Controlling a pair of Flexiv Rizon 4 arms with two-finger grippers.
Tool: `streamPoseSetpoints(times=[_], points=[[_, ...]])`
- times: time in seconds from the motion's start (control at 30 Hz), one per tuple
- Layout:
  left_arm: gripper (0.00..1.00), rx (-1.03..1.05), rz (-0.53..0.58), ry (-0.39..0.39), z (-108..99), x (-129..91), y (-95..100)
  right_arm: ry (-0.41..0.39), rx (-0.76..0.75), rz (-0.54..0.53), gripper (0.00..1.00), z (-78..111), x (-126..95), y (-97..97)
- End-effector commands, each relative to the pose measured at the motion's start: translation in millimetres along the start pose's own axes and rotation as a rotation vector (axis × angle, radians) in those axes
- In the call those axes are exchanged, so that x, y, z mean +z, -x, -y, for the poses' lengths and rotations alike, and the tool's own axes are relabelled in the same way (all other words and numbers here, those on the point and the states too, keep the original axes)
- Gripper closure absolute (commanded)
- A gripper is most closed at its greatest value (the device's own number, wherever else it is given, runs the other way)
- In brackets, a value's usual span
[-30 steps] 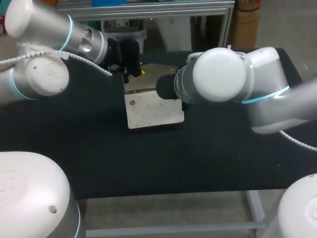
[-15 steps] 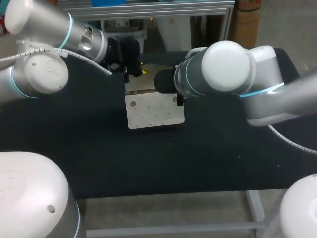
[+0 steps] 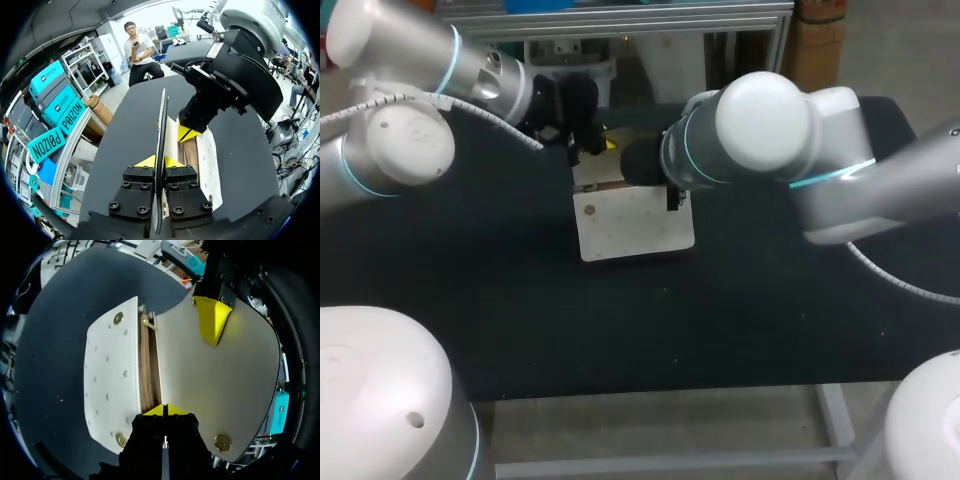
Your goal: Pick up the bag, open it, inspect its contents, close it, and place it on the opposite side
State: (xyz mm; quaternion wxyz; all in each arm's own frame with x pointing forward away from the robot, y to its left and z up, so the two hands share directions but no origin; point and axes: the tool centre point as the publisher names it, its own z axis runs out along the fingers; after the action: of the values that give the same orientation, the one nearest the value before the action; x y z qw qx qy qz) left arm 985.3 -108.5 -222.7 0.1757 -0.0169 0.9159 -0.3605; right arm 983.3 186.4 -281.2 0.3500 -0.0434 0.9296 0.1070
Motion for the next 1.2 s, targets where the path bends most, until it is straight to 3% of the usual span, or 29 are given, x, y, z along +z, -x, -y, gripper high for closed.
streamPoseSetpoints(times=[0.03, 1.2], points=[[1.0, -0.001, -0.003, -0.009, -0.4, -1.4, 1.1, -0.003, -0.002, -0.014, 1.0, -3.6, 11.7, -0.2], [1.0, -0.105, -0.013, -0.056, 0.0, -3.4, 9.4, 0.003, -0.047, -0.155, 1.0, -0.4, 32.0, -32.8]])
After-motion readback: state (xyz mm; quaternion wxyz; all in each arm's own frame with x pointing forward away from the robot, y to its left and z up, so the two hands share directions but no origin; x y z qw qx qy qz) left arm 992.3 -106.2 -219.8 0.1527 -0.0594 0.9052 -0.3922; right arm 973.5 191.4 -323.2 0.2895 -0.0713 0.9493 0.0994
